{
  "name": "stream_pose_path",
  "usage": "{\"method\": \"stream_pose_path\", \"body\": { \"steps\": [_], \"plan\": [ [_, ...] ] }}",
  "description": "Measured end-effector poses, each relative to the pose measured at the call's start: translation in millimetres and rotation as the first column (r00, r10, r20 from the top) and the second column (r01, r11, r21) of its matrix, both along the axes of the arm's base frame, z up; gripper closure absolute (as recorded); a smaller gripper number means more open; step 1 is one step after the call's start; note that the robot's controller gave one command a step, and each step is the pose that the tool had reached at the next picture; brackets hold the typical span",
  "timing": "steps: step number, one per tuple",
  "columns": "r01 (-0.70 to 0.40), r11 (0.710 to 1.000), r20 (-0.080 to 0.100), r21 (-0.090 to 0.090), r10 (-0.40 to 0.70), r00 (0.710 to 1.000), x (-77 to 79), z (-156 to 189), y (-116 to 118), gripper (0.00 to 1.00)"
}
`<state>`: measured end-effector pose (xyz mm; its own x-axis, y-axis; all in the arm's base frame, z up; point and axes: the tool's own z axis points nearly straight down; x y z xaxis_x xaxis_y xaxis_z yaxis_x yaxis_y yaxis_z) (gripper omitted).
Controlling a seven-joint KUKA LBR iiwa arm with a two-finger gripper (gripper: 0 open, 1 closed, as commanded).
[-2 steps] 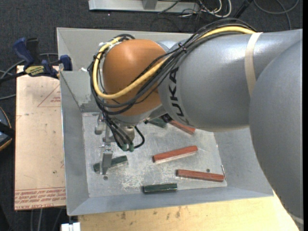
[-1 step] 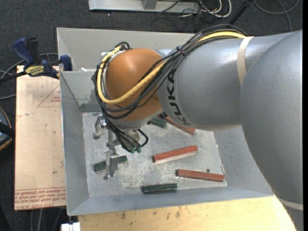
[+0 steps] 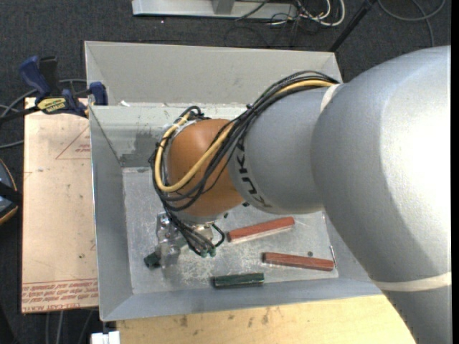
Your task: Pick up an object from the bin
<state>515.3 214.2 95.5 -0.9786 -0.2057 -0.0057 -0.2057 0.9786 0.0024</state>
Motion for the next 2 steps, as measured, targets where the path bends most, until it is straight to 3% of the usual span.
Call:
{"method": "stream_pose_path", "body": {
  "steps": [1, 2],
  "plan": [
    [0.000, 1.000, 0.000, 0.000, 0.000, 1.000, 0.0, 0.0, 0.0, 1.00],
    [-0.022, 1.000, -0.005, -0.002, 0.022, 1.000, -2.8, 25.0, 0.7, 1.00]
  ]
}}
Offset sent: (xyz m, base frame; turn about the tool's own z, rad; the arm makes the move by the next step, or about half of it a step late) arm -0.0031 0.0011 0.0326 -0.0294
